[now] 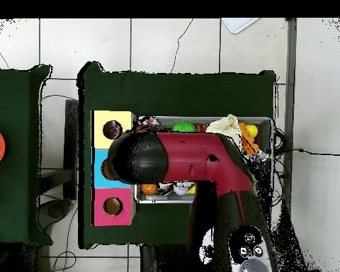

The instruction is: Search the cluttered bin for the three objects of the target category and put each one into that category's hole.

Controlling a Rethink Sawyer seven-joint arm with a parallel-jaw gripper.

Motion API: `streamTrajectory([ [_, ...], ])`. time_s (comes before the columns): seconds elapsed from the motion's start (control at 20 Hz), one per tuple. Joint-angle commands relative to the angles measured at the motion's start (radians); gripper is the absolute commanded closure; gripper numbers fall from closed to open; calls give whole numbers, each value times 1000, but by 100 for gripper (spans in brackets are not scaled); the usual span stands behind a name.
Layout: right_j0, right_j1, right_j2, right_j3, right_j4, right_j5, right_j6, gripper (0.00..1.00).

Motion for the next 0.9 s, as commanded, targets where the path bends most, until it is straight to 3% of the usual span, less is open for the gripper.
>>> streamTrajectory([
  [0.05, 62, -17, 63, -9, 43, 156, 77, 100],
  [0.15, 92, 6, 50, -63, 48, 178, 123, 100],
  [0.35, 123, 38, 22, -91, 53, 157, 155, 100],
  [0.6, 142, 56, -3, -122, 58, 167, 153, 100],
  [0.9, 126, 159, -23, -264, 7, 135, 107, 100],
])
